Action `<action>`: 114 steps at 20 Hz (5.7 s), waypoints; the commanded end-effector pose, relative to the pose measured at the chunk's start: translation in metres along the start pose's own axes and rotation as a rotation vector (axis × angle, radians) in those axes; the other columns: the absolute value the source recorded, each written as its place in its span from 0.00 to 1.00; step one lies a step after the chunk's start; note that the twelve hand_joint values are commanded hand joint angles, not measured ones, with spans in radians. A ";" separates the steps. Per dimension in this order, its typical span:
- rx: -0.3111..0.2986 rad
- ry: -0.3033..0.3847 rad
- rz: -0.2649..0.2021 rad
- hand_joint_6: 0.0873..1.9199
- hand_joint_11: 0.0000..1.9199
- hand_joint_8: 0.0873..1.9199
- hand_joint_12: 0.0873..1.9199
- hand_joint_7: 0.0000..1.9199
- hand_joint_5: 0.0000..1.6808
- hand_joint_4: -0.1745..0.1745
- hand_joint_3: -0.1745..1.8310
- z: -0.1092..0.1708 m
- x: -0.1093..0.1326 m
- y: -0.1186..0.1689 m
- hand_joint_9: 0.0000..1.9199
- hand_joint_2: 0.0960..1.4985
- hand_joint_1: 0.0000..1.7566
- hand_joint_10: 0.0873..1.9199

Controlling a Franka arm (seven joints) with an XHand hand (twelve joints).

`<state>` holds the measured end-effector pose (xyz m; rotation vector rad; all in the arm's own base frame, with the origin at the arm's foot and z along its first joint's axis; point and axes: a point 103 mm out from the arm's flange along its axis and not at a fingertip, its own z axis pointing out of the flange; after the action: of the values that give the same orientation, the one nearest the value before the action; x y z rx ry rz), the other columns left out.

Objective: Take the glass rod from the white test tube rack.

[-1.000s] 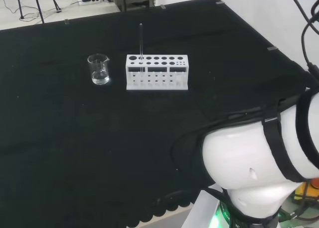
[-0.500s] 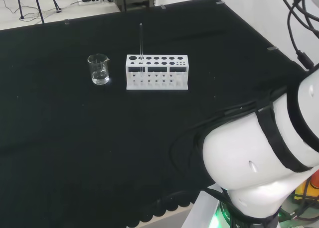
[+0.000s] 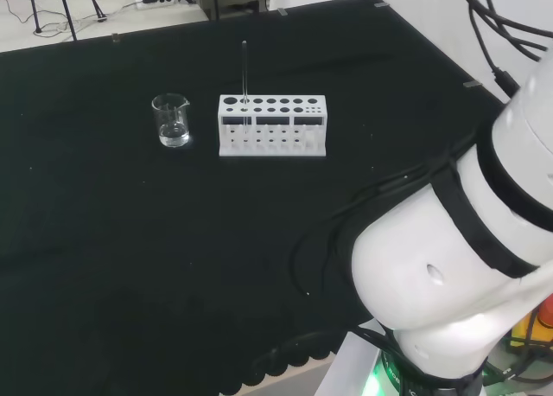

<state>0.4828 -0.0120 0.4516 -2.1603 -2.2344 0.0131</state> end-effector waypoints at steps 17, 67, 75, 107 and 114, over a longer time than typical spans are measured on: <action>0.104 0.022 -0.090 0.00 0.00 0.37 0.73 0.01 0.05 0.22 0.30 0.082 -0.011 0.058 0.10 0.62 0.28 0.42; 0.281 0.018 -0.121 0.00 0.13 0.44 0.71 0.27 0.13 0.15 0.32 0.204 -0.011 0.058 0.38 0.63 0.30 0.41; 0.268 0.015 -0.123 0.00 0.21 0.45 0.69 0.35 0.17 0.12 0.32 0.203 -0.014 0.068 0.46 0.65 0.32 0.43; -0.235 0.152 -0.116 0.35 0.82 0.50 0.36 0.67 0.70 0.00 0.54 0.151 0.002 0.085 0.88 0.33 0.75 0.42; -0.134 0.104 -0.118 0.23 0.86 0.44 0.35 0.73 0.79 0.00 0.60 0.116 0.008 0.072 0.93 0.23 0.76 0.30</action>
<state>0.5658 0.0019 0.3075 -2.0617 -2.3412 -0.4004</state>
